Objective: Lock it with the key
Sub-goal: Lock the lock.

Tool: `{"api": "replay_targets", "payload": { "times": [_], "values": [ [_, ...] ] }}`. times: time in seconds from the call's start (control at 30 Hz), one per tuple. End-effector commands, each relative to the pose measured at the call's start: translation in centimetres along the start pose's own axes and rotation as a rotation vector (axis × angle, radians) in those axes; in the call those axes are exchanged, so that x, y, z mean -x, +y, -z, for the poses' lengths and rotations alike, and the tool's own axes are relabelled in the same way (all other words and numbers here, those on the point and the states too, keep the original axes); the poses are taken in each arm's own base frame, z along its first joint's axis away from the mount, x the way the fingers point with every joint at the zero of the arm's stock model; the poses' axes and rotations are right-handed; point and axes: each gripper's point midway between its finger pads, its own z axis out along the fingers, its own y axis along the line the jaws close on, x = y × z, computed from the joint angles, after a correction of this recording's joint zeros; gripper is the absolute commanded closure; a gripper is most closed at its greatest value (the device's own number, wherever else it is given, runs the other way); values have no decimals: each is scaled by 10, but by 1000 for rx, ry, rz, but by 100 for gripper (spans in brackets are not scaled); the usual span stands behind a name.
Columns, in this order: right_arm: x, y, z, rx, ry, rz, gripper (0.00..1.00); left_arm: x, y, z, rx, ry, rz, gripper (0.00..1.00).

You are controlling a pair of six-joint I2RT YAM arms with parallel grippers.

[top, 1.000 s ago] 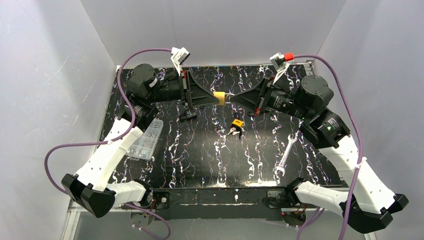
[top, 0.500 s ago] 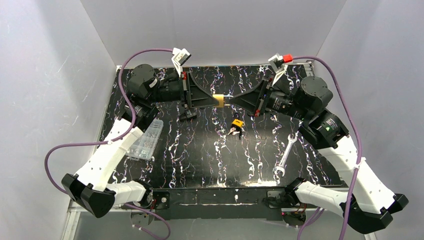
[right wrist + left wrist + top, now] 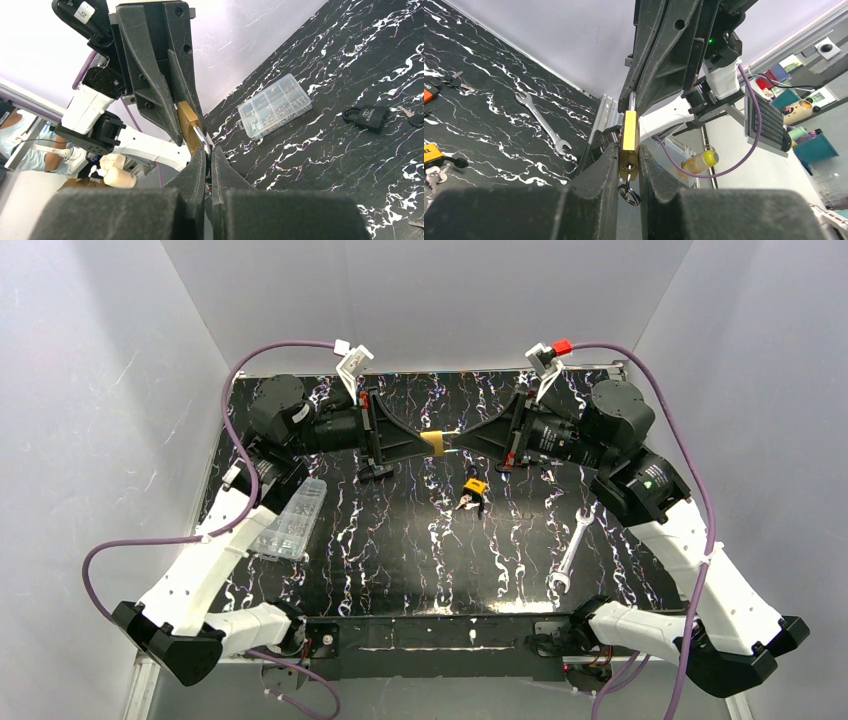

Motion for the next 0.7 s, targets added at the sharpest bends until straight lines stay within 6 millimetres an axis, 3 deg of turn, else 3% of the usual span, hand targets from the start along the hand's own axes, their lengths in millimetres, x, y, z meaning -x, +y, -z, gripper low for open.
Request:
{"api": "replay_targets", "payload": {
  "times": [0.0,0.67],
  "values": [
    [26,27,-3,90,-71,35,99,-8,-17,-6,-35,38,-44,100],
    [3,13,-34,-59,-7,137,99,8,-37,-31,-103,-6,94,100]
  ]
}}
